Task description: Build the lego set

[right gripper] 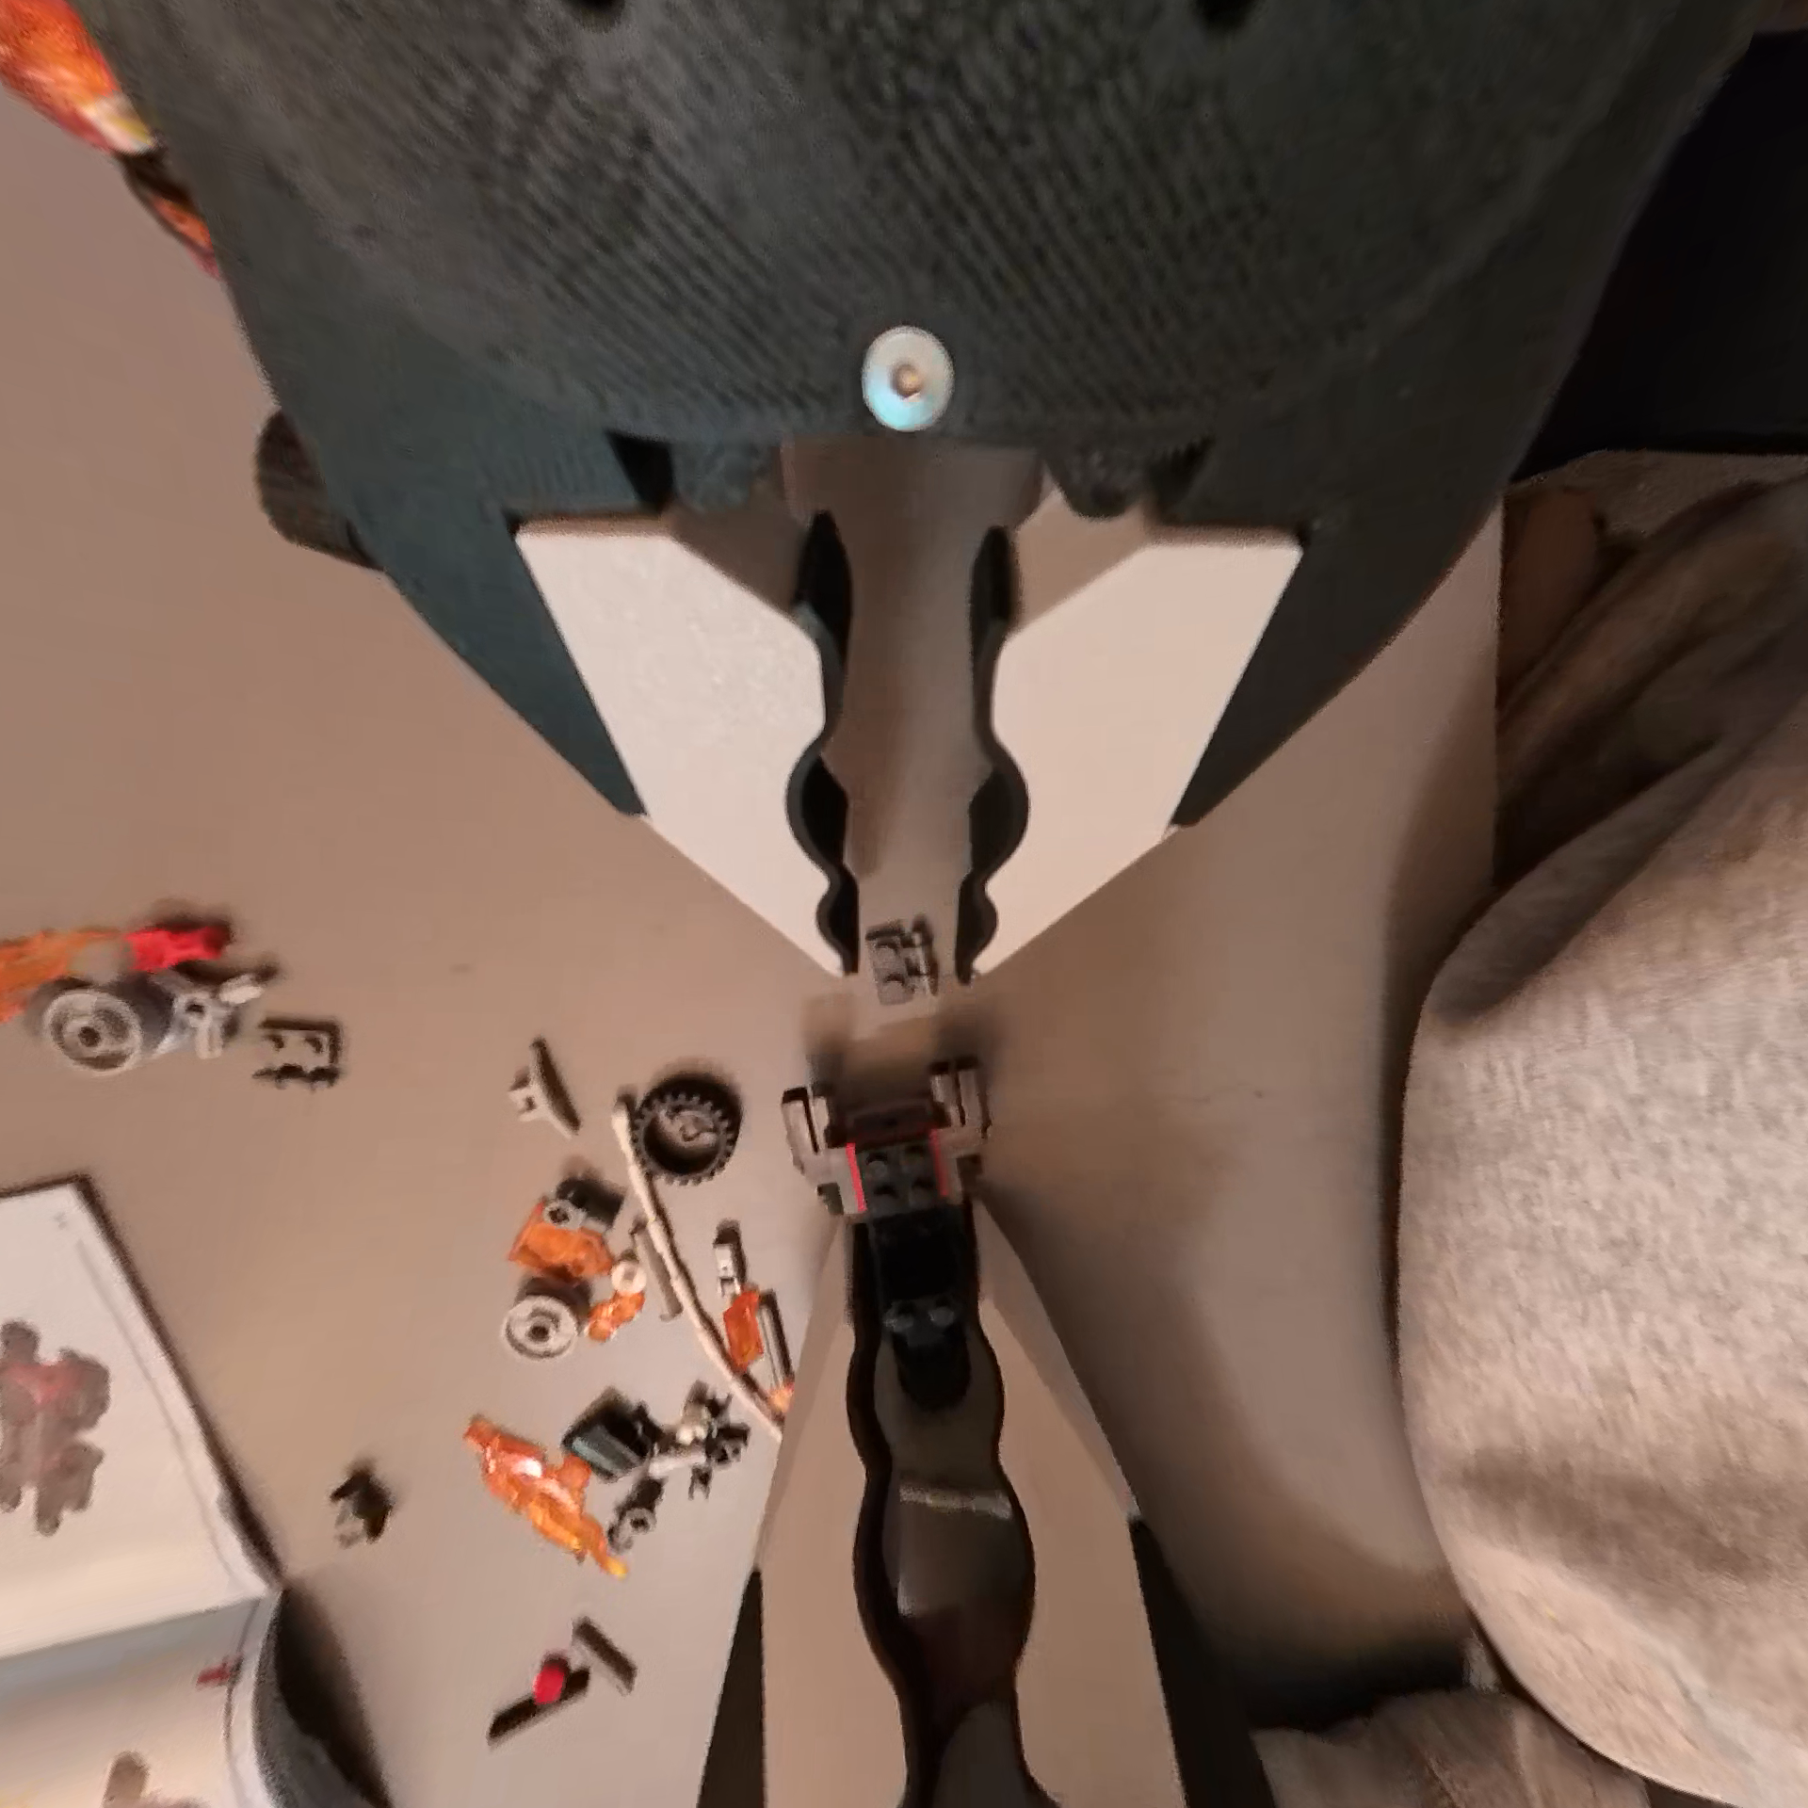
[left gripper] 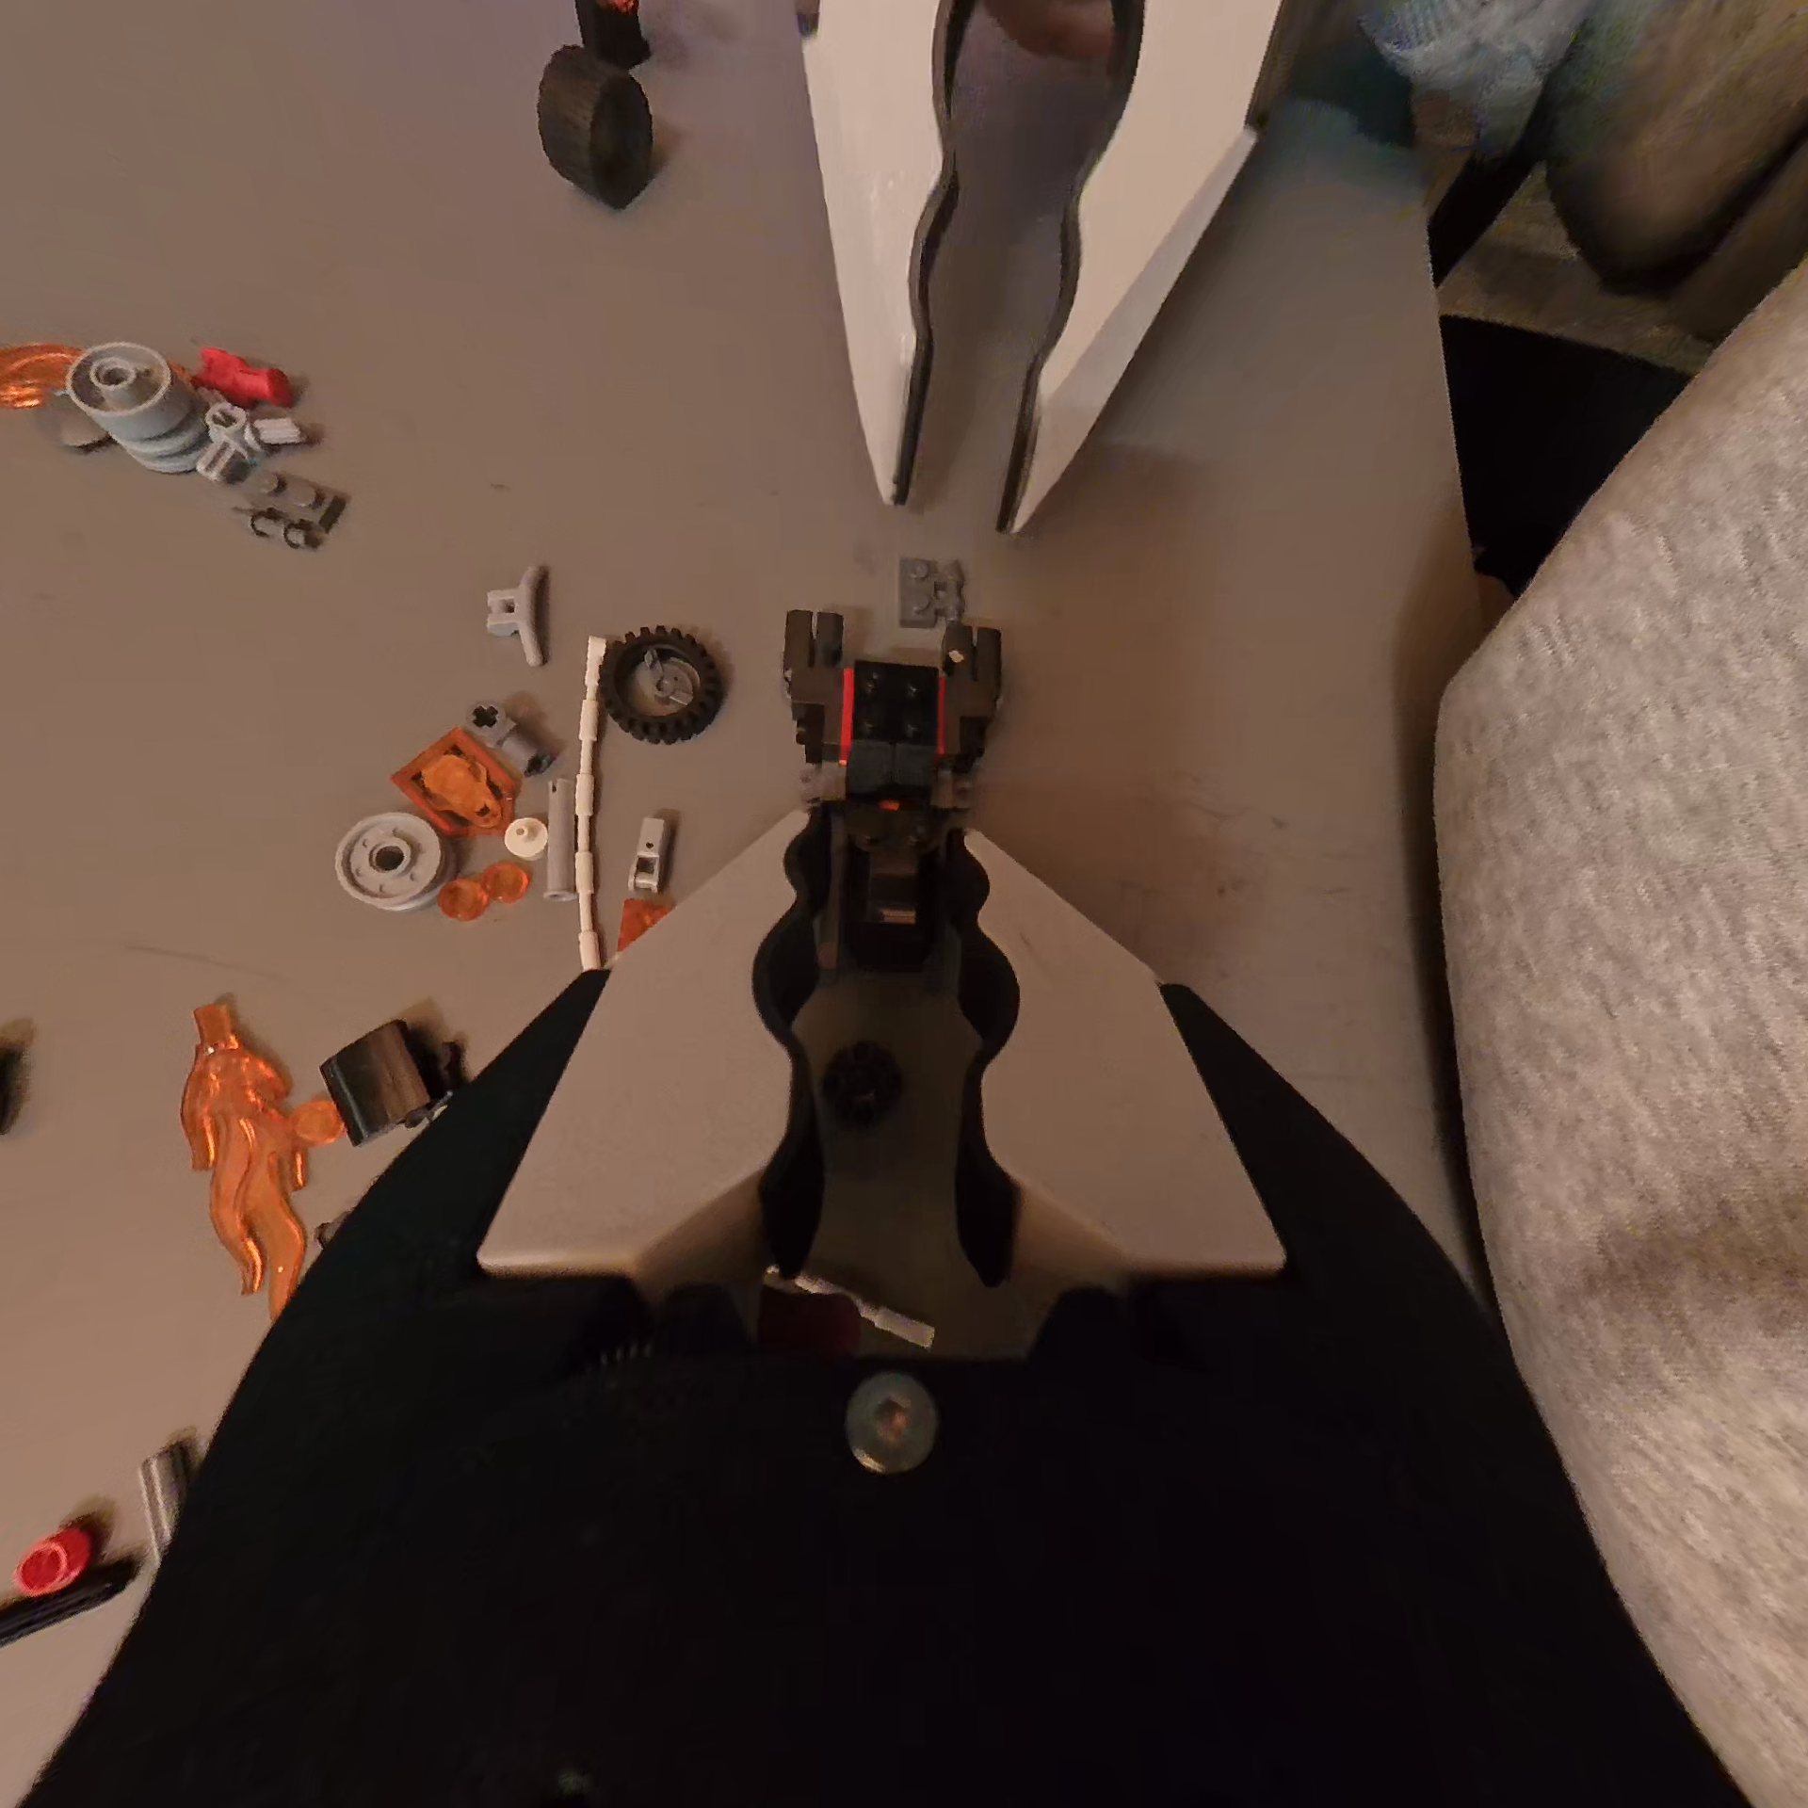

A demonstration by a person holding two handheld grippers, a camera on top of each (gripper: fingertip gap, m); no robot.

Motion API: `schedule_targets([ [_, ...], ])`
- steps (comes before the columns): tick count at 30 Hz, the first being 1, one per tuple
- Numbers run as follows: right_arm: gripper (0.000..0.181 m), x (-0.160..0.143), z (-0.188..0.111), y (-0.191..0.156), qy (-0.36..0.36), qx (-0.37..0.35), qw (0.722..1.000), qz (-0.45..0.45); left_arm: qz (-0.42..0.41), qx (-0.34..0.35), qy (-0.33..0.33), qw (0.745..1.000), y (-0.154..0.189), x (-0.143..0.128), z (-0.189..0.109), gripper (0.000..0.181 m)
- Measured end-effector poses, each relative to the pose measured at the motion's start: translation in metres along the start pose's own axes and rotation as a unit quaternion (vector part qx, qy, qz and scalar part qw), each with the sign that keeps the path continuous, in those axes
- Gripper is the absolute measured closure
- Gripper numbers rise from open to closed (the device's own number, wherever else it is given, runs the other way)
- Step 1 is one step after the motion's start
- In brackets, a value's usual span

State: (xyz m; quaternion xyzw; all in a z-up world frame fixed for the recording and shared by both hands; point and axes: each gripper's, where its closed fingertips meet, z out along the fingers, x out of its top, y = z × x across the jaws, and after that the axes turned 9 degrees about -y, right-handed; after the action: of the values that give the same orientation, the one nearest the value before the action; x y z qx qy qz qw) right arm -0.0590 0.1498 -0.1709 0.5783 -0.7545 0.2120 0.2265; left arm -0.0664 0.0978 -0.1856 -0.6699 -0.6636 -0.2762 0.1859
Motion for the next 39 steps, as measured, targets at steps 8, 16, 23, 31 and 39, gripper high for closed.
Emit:
schedule_targets([
  [8, 0.165, -0.011, 0.013, 0.003, -0.043, -0.045, 0.997, 0.045, -0.003, 0.007, 0.004, 1.0, -0.001, -0.001, -0.002, 0.159],
  [16, 0.166, -0.013, -0.002, 0.02, -0.04, -0.109, 0.99, 0.084, -0.003, 0.014, 0.007, 1.0, -0.001, -0.001, -0.003, 0.16],
  [23, 0.14, 0.002, 0.006, 0.016, 0.001, -0.122, 0.96, 0.252, -0.004, 0.021, 0.008, 1.0, -0.003, -0.001, -0.003, 0.16],
  [31, 0.155, -0.004, 0.014, 0.013, 0.015, -0.182, 0.927, 0.327, -0.003, 0.023, 0.01, 1.0, -0.003, -0.001, -0.004, 0.161],
  [39, 0.167, -0.008, 0.014, 0.018, -0.018, -0.215, 0.927, 0.308, -0.002, 0.024, 0.01, 1.0, -0.001, -0.002, -0.005, 0.161],
])
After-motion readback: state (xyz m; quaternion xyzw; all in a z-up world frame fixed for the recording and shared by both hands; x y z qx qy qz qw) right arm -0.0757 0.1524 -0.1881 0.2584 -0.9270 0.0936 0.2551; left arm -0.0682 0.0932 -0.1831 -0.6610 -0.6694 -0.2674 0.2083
